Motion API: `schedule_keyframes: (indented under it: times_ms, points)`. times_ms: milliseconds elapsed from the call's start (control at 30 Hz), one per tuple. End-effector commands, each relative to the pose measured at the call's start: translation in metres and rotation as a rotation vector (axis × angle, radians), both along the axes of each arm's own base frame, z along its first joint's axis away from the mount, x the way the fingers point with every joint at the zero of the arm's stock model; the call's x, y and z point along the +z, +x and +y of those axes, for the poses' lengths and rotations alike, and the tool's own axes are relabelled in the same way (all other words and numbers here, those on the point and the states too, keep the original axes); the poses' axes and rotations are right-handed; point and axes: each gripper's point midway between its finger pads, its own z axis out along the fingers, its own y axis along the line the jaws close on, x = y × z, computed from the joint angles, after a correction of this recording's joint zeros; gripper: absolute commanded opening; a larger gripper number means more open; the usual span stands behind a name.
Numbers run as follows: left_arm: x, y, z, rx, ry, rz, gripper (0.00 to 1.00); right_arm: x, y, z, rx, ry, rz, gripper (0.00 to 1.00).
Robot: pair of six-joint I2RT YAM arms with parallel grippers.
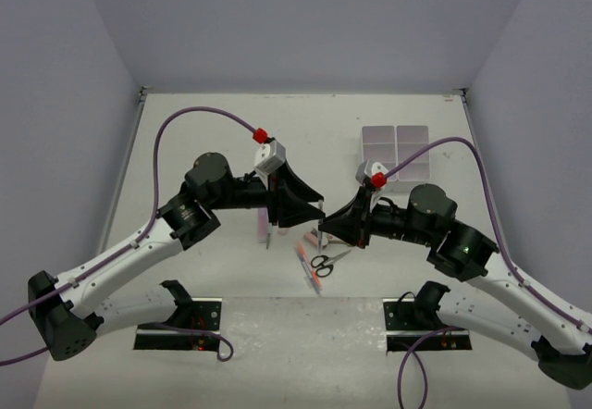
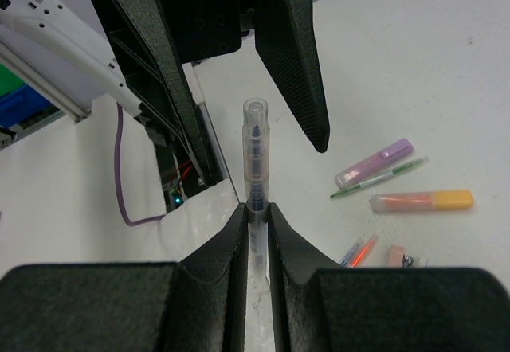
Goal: Sort the stationery into containers
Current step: Close the pen cap on the pen.
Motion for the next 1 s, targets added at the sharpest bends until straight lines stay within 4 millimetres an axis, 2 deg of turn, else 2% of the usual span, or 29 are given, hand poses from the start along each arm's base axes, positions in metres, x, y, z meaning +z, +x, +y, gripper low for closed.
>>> schedule_keyframes:
  times_ms: [0, 200, 400, 667, 700, 733, 767, 800, 867, 967]
  points:
    - [0.02, -0.003, 0.004, 0.012, -0.042, -0.055, 0.48, 0.023, 0.003, 0.0, -0.019, 0.046, -0.024, 0.0]
    - [0.012, -0.002, 0.002, 0.011, -0.029, -0.031, 0.5, 0.028, 0.004, -0.002, -0.029, 0.056, -0.033, 0.0]
    - [0.004, -0.003, 0.0, 0.002, -0.029, -0.013, 0.41, 0.034, 0.004, -0.003, -0.035, 0.066, -0.039, 0.0]
    - [0.001, -0.002, -0.002, 0.001, -0.027, -0.007, 0.4, 0.034, 0.003, -0.002, -0.028, 0.065, -0.036, 0.0]
    - [0.001, -0.002, -0.002, 0.001, -0.026, -0.005, 0.37, 0.034, 0.003, -0.002, -0.025, 0.066, -0.037, 0.0]
    - [0.001, -0.002, -0.003, 0.001, -0.026, -0.005, 0.29, 0.035, 0.002, -0.002, -0.024, 0.067, -0.038, 0.0]
    - [0.001, -0.002, -0.003, 0.001, -0.027, -0.006, 0.17, 0.035, 0.002, -0.002, -0.023, 0.067, -0.037, 0.0]
    - [0.001, -0.002, -0.003, 0.0, -0.028, -0.007, 0.1, 0.035, 0.002, -0.002, -0.023, 0.067, -0.037, 0.0]
    - [0.003, -0.002, -0.003, -0.001, -0.031, -0.008, 0.04, 0.034, 0.002, -0.002, -0.023, 0.066, -0.037, 0.0]
    - [0.002, -0.003, -0.004, -0.007, -0.032, -0.008, 0.0, 0.035, 0.003, -0.002, -0.027, 0.068, -0.039, 0.0]
